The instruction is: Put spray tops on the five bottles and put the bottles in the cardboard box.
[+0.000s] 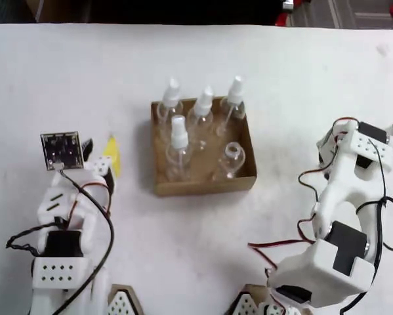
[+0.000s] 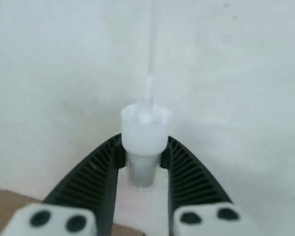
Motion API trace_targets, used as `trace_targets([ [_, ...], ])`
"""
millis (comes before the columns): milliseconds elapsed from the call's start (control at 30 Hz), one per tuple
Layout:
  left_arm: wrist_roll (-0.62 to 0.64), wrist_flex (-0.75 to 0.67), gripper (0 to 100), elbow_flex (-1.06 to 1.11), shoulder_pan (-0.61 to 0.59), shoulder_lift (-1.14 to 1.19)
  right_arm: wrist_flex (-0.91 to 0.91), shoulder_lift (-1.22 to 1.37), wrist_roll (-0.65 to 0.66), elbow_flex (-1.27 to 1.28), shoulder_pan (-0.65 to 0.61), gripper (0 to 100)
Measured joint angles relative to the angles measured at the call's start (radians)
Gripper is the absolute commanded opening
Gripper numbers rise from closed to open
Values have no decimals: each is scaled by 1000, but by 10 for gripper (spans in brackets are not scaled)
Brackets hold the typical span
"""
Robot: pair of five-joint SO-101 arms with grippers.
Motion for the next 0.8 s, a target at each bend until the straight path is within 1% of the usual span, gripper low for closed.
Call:
trace_targets([
  [133, 0, 0, 146, 0, 0, 0, -12, 0, -121, 0, 0, 15],
  [267, 0, 0, 146, 0, 0, 0, -34, 0, -166, 3, 0, 15],
  [567, 0, 0, 146, 0, 0, 0, -44, 0, -172, 3, -2, 15],
  [633, 0, 0, 146, 0, 0, 0, -46, 0, -169, 3, -18, 15],
  [800, 0, 0, 148, 0, 0, 0, -38, 0, -106, 3, -92, 15],
])
